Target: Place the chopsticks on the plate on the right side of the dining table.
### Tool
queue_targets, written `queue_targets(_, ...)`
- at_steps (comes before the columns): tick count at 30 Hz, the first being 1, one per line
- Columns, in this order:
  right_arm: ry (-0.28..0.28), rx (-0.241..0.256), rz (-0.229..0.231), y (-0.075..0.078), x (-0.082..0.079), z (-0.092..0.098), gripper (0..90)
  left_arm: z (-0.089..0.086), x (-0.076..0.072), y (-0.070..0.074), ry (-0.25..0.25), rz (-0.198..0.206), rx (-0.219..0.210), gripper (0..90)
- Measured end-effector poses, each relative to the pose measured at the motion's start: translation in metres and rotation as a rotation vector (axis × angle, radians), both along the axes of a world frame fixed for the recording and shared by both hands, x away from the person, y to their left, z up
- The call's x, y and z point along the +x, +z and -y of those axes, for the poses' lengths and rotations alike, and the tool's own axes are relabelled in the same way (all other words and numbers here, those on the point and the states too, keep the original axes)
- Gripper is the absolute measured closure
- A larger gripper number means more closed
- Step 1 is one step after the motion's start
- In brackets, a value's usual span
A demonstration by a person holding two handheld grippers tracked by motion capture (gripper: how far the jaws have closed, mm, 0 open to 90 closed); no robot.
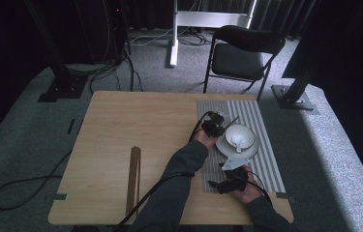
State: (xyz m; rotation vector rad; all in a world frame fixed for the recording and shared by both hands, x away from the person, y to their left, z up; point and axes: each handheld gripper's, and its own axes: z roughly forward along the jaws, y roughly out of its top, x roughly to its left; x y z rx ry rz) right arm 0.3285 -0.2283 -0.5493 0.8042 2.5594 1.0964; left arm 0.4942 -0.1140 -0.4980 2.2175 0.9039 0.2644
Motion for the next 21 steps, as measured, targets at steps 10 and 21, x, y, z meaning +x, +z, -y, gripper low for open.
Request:
queue_targets(10, 0.000, 0.000, 0.000, 0.0000, -0.0001, 0.0000, 12.6, 0.0020, 0.0022, -0.0041, -0.004, -0.012, -0.002, 84.5)
queue_targets(21, 0.000, 0.000, 0.001, 0.0000, -0.0001, 0.0000, 12.6, 0.0019, 0.0049, -0.0057, -0.002, -0.025, -0.011, 84.0)
